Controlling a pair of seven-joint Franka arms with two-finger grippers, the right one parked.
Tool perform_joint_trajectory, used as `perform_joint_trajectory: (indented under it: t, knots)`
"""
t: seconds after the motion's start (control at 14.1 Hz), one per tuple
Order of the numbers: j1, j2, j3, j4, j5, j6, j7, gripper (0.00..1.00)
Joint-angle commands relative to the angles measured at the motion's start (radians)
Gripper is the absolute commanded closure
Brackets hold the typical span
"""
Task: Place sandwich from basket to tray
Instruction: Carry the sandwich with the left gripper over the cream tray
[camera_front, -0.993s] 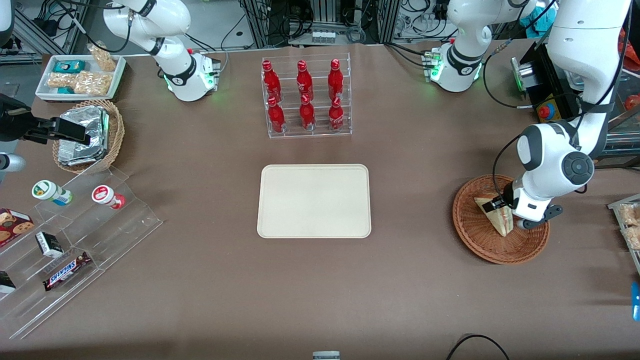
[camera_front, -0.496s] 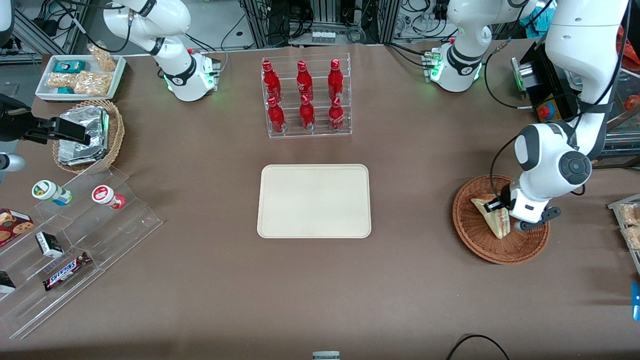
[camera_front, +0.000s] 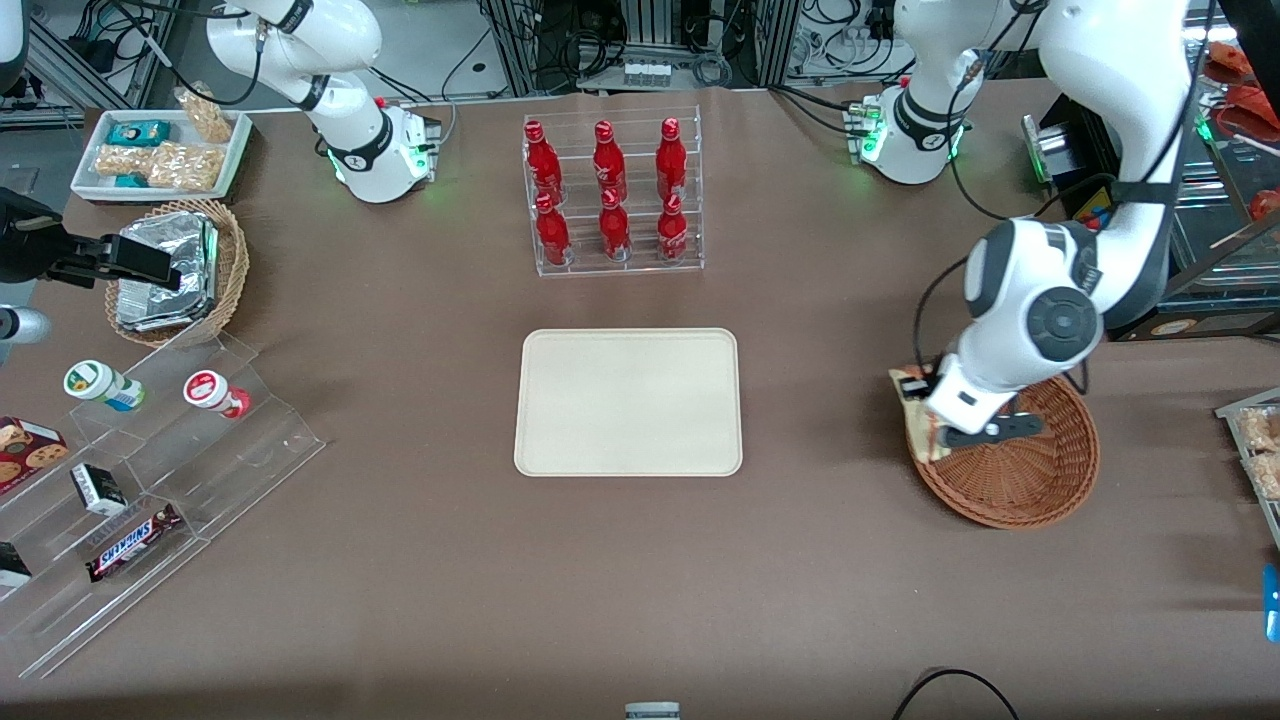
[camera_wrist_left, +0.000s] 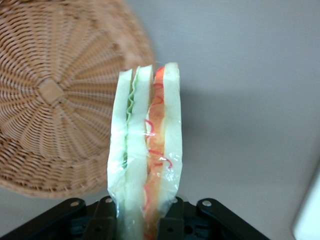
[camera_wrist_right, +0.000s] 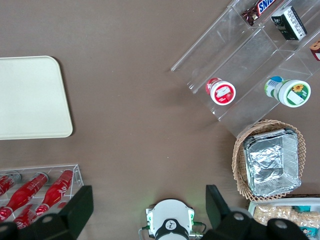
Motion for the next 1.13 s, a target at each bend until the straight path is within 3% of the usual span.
perform_joint_trajectory:
  t: [0.0,0.28,0.71,1.06]
  knots:
    - [-0.110,0.043,0.005,0.121,0.021,-0.084,-0.074,0.81]
    - [-0.271,0.120,0.003,0.180,-0.011,-0.080,-0.156,0.79]
    - [-0.447,0.267,0.003,0.344,-0.014,-0.080,-0.368,0.78]
    - [-0.563,0.385,0.003,0.440,-0.011,-0.072,-0.470,0.72]
